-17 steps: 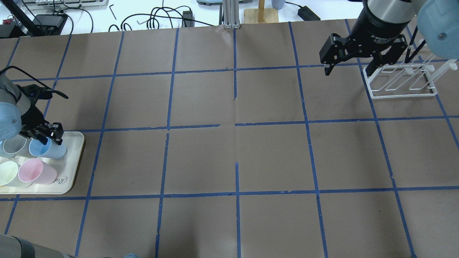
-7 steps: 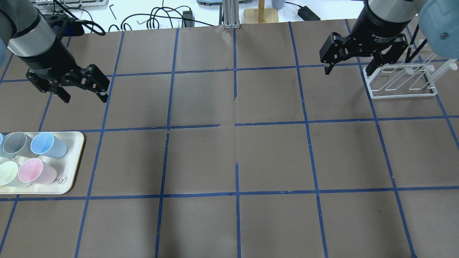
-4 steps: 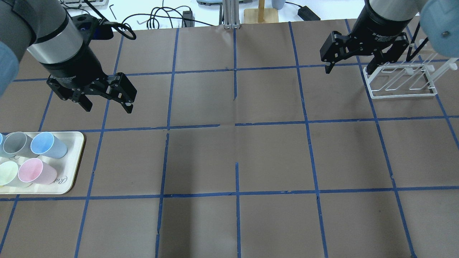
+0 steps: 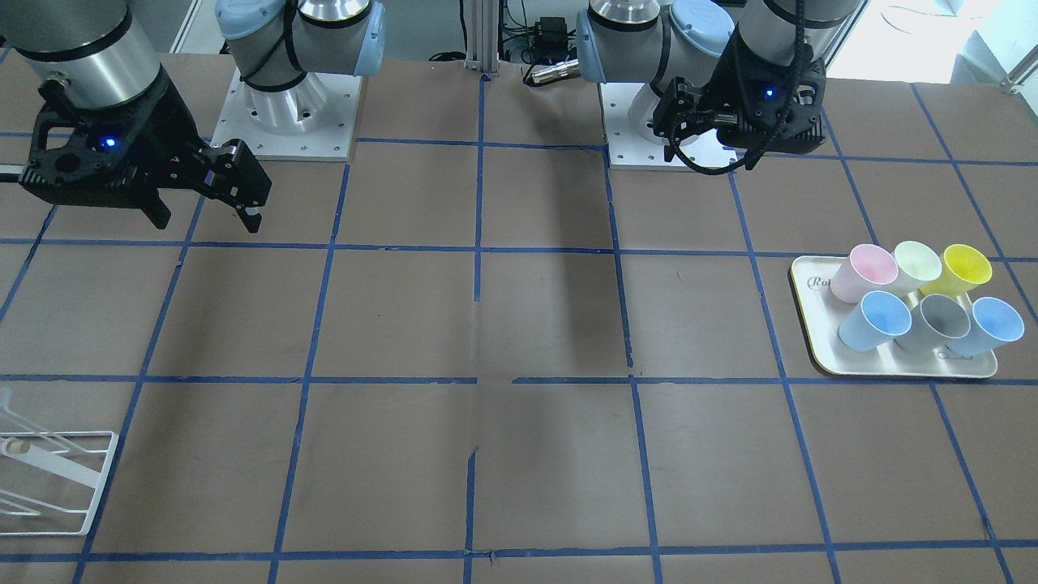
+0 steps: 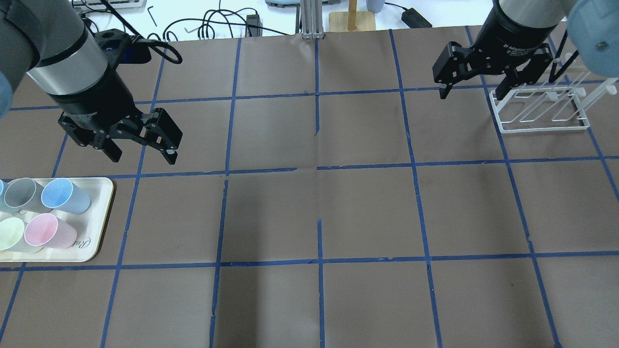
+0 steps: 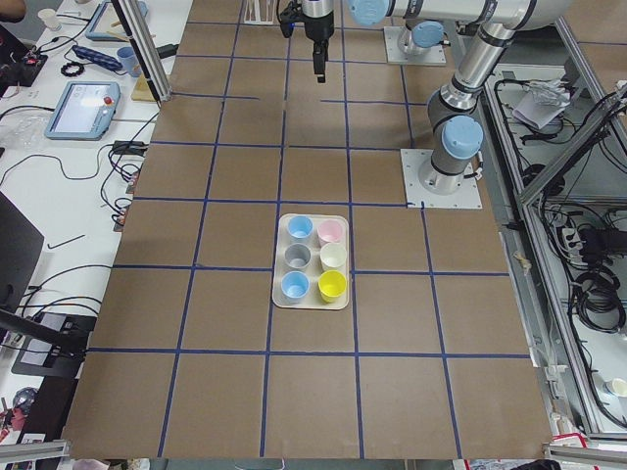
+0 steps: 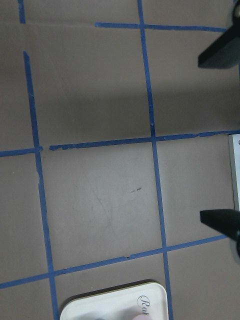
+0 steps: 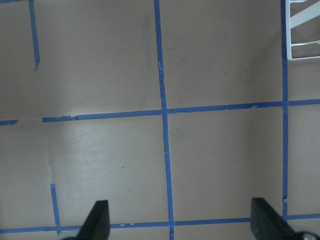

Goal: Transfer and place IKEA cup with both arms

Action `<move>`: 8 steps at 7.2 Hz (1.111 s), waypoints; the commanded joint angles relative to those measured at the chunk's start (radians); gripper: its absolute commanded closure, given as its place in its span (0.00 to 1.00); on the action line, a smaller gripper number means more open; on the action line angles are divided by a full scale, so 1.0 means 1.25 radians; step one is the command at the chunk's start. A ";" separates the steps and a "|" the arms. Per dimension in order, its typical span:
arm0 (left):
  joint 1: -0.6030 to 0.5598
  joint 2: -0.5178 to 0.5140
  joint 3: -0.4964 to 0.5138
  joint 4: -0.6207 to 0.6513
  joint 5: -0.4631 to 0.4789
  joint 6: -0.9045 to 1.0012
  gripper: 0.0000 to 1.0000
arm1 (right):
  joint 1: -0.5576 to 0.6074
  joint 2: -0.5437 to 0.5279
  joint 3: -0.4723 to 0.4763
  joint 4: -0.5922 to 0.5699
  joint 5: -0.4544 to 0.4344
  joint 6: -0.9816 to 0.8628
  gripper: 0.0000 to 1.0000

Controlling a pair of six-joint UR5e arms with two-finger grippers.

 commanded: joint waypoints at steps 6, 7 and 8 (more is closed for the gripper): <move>0.004 0.001 0.000 0.004 -0.006 -0.004 0.00 | 0.051 -0.043 0.014 0.011 -0.010 0.034 0.00; 0.004 0.001 -0.001 0.005 -0.003 -0.006 0.00 | 0.057 -0.047 0.004 0.011 -0.011 0.026 0.00; 0.004 0.001 -0.002 0.004 -0.004 -0.009 0.00 | 0.062 -0.044 0.006 0.012 -0.011 0.035 0.00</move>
